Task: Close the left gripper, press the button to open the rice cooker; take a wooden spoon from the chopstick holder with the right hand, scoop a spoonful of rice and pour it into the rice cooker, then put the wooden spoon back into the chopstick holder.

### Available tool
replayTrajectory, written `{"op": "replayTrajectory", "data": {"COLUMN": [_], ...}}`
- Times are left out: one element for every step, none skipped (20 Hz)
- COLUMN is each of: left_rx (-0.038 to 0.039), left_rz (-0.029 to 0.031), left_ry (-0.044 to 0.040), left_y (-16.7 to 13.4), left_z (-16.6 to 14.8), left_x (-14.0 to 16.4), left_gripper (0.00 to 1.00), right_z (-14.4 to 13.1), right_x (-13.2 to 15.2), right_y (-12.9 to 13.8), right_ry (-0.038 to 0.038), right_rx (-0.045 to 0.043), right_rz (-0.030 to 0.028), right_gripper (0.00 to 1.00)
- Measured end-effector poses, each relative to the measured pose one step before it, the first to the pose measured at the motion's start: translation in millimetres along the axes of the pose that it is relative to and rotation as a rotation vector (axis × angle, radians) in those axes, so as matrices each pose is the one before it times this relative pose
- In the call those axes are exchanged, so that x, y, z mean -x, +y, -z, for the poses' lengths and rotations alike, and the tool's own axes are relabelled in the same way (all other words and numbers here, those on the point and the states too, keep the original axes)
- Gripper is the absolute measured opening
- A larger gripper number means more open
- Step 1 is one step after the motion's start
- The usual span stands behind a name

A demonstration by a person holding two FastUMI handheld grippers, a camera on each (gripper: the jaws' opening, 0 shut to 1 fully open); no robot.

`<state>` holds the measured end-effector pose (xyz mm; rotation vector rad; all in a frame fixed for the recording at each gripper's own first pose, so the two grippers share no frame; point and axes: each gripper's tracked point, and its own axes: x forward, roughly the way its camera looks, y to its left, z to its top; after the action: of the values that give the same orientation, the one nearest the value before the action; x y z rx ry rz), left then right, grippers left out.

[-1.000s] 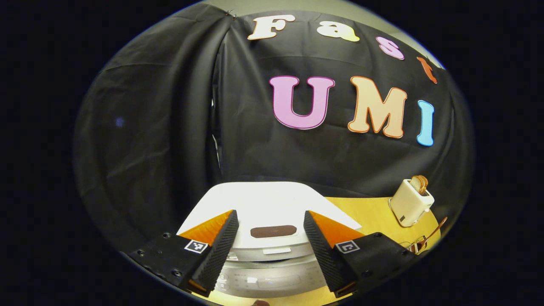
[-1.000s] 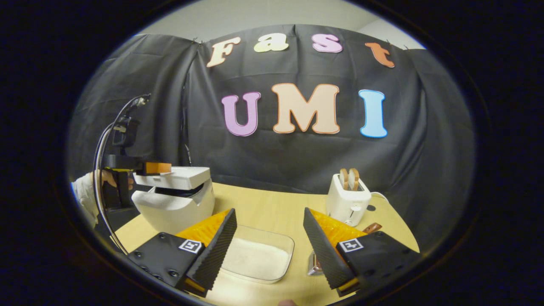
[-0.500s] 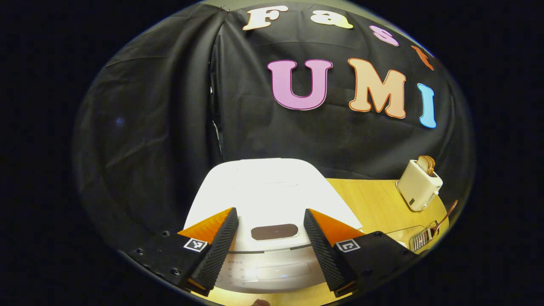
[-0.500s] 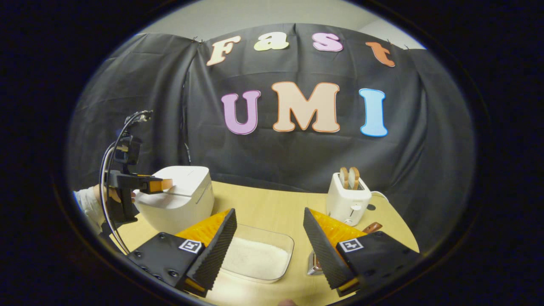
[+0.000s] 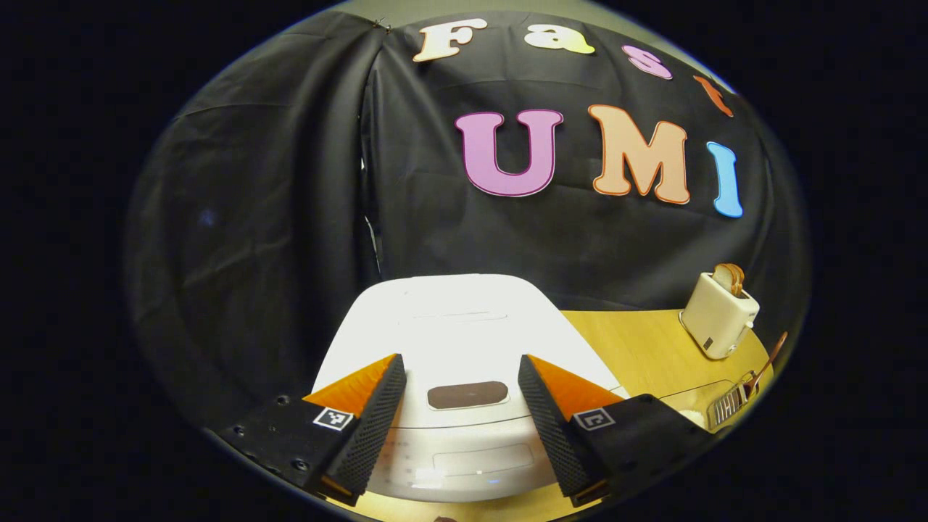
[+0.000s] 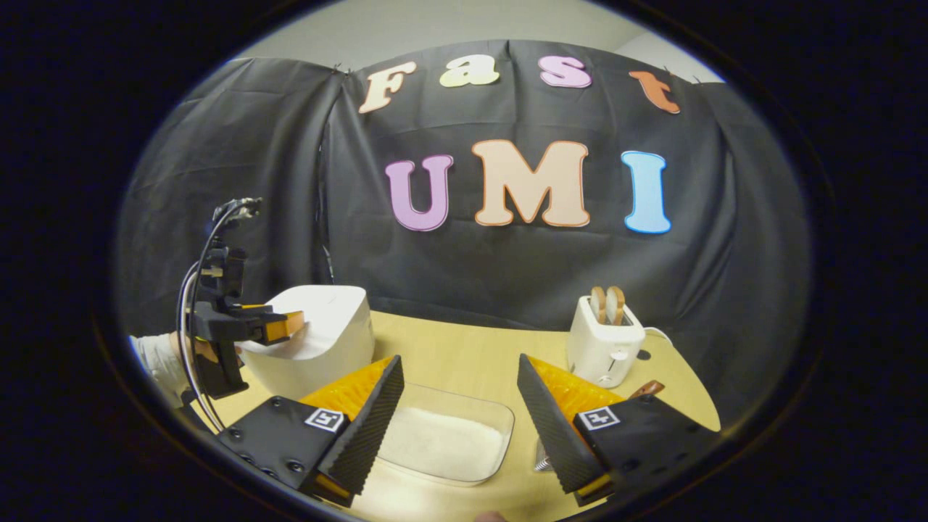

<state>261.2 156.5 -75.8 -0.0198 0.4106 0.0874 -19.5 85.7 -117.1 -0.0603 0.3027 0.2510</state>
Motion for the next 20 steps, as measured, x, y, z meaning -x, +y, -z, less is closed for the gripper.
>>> {"op": "replayTrajectory", "data": {"left_rx": [-0.00564, 0.00572, 0.01776, 0.01883, 0.00344, -0.00547, -0.00512, -0.00514, -0.00711, 0.00139, 0.00838, 0.00767, 0.00225, -0.00622, -0.0078, -0.00935, -0.01213, -0.01293, 0.00062, 0.00729], "left_rz": [0.005, 0.00502, 0.00242, 0.01629, 0.00698, 0.00849, 0.00876, 0.00392, 0.00151, 0.0029, 0.00325, -0.00006, 0.00196, -0.0045, -0.0033, -0.00012, 0.00553, -0.00081, 0.00188, 0.00462], "left_ry": [0.00104, 0.00259, -0.02368, -0.0465, -0.03918, -0.0349, -0.0319, -0.03069, -0.02872, -0.02349, -0.02799, -0.01245, -0.01212, -0.01075, -0.01904, -0.0172, -0.01, -0.00082, 0.0065, 0.00101], "left_y": [-1.02, -1.49, -0.12, -5.97, -5.8, -5.07, -4.33, -3.74, -2.69, -3.48, -4.86, -3.64, -4.5, -4.48, -3.92, -3.98, -4.89, -2.48, -1.63, -3.44], "left_z": [0.18, -0.81, -7.28, -12.42, -11.38, -11.13, -8.42, -9.17, -8.17, -7.67, -6.6, -5.14, -1.89, -1.1, -2.61, -3.44, -2.46, 1.1, 1.32, -0.13], "left_x": [1.02, 3.73, 6.72, 7.9, 10.58, 10.15, 10.13, 11.18, 10.34, 10.95, 10.63, 7.25, 9.07, 10.81, 9.4, 7.47, 5.18, 5.25, 3.76, 3.53], "left_gripper": [0.93, 0.93, 0.96, 0.96, 0.95, 0.95, 0.95, 0.96, 0.95, 0.95, 0.95, 0.95, 0.95, 0.95, 0.95, 0.95, 0.95, 0.94, 0.95, 0.95], "right_z": [-2.71, -3.22, -3.01, -2.98, -2.33, -2.63, -3.61, -3.01, -3.06, -3.87, -2.52, -3.69, -4.67, -5.65, -5.0, -3.79, -2.19, -0.39, 1.63, 0.05], "right_x": [0.18, 0.92, 1.07, -0.04, 0.93, 0.2, 0.77, 0.58, 1.18, 1.85, 0.52, 1.37, 0.78, 0.88, 1.15, 0.26, -0.73, 0.46, -6.99, 0.98], "right_y": [0.8, -0.92, -0.05, -0.48, -1.59, -1.18, -1.19, -1.5, -1.73, -0.7, -1.9, -1.05, -2.83, -1.28, -0.54, 0.24, 0.88, -0.25, -6.49, -0.61], "right_ry": [-0.00787, -0.00852, -0.00709, -0.00639, -0.00755, -0.00833, -0.00923, -0.00968, -0.01121, -0.01139, -0.01167, -0.01444, -0.01829, -0.01982, -0.01804, -0.01493, -0.01004, -0.00467, -0.00359, -0.00288], "right_rx": [-0.00012, 0.0011, 0.00025, -0.00235, -0.00499, -0.00731, -0.00581, -0.00258, -0.00183, -0.00165, -0.00305, -0.00486, -0.00385, -0.00621, -0.00721, -0.00623, -0.00318, 0.00076, 0.00053, -0.00376], "right_rz": [-0.00289, -0.00178, -0.00255, -0.00068, 0.00071, 0.00059, 0.00039, 0.00285, 0.00206, 0.00214, 0.00058, 0.0053, 0.00568, 0.00405, 0.00291, 0.00019, -0.00125, 0.00207, 0.00135, 0.00328], "right_gripper": [0.98, 0.98, 0.99, 0.99, 0.99, 0.99, 0.99, 1.0, 1.0, 1.0, 1.0, 0.98, 1.0, 1.0, 0.99, 0.99, 0.99, 1.0, 1.0, 0.99]}}
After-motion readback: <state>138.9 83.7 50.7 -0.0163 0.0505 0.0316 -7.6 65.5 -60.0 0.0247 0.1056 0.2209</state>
